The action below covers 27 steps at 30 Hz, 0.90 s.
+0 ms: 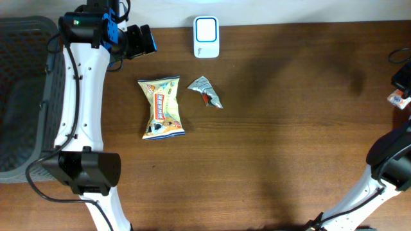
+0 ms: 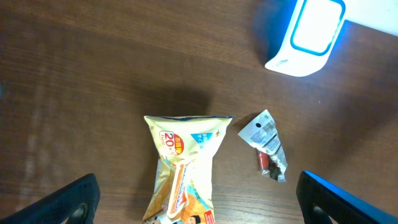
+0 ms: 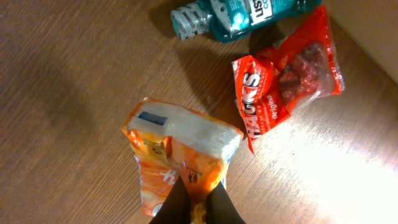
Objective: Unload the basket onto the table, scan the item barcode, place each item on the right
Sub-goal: 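Carry the orange juice box right and drop it at the table's right edge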
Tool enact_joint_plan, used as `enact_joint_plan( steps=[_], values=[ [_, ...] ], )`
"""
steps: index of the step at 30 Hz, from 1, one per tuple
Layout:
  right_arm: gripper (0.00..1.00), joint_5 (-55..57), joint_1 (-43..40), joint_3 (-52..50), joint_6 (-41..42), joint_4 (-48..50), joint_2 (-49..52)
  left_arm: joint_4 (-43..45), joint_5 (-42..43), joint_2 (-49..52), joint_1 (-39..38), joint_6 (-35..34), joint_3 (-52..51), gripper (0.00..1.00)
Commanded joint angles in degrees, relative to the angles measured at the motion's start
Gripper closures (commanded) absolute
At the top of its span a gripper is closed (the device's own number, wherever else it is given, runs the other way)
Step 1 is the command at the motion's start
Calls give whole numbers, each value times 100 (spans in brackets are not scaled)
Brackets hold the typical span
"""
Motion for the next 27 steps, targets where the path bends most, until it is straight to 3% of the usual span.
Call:
enact_joint_plan(
  steps=[1, 8, 13, 24, 25, 27],
  values=[
    [96, -116, 11, -52, 68, 0, 4, -7, -63, -50, 37, -39, 2, 1],
    [96, -28, -52, -55, 68, 140, 4, -7, -63, -50, 37, -37, 2, 1],
    [96, 758, -308, -55, 70, 221, 4, -7, -63, -50, 35, -37, 4, 1],
    [95, 688, -1139, -57, 409, 282, 212, -7, -63, -50, 37, -37, 2, 1],
    [94, 688, -1180, -57, 409, 299, 271, -9, -63, -50, 37, -37, 4, 1],
    [79, 686, -1274, -57, 409, 330, 367, -7, -63, -50, 37, -39, 4, 1]
  ],
)
